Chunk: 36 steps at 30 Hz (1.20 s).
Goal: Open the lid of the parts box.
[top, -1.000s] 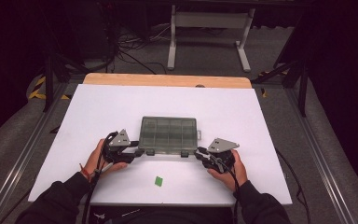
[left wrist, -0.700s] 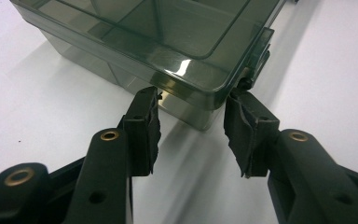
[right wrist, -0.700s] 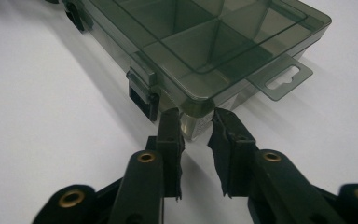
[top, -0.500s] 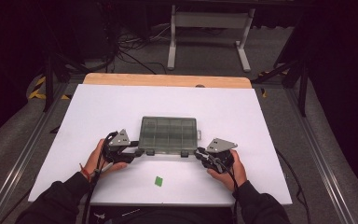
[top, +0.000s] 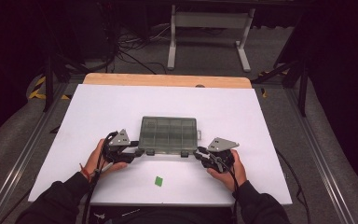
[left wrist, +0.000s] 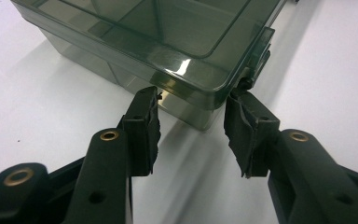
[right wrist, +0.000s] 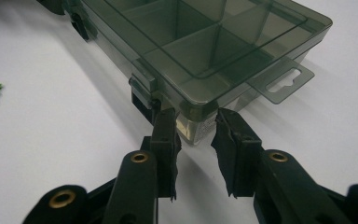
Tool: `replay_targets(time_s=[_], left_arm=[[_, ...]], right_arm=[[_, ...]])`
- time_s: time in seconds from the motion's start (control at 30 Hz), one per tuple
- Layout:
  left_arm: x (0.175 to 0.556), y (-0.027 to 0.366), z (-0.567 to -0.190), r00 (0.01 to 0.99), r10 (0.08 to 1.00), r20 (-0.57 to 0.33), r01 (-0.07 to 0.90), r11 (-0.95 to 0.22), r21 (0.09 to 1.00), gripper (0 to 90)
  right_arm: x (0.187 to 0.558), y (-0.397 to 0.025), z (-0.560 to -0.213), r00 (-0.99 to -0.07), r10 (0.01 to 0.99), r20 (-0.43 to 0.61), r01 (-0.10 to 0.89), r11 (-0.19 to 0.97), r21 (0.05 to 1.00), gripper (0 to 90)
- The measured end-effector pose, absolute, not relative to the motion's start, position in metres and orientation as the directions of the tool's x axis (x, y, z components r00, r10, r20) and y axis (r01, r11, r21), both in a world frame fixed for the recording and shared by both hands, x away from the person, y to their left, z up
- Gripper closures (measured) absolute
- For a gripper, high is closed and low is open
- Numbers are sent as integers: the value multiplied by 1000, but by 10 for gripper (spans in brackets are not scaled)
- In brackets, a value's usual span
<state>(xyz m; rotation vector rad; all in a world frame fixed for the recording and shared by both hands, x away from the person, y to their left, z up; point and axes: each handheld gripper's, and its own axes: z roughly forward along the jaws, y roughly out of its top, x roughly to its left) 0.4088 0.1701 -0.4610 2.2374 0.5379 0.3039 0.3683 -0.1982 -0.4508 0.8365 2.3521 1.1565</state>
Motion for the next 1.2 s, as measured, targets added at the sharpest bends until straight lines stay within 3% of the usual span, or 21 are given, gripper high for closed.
replay_targets(time_s=[0.57,0.93,1.2], left_arm=[[409,169,-462,879,474,44,288,-603,744,568],[410,170,-463,878,476,46,289,-605,742,572],[410,170,-462,877,479,41,293,-601,744,575]], right_arm=[[367,-193,-450,-734,669,-118,341,513,787,708],[364,-191,-450,-727,669,-154,317,527,788,759],[366,-195,-450,-734,668,-123,327,506,798,771]])
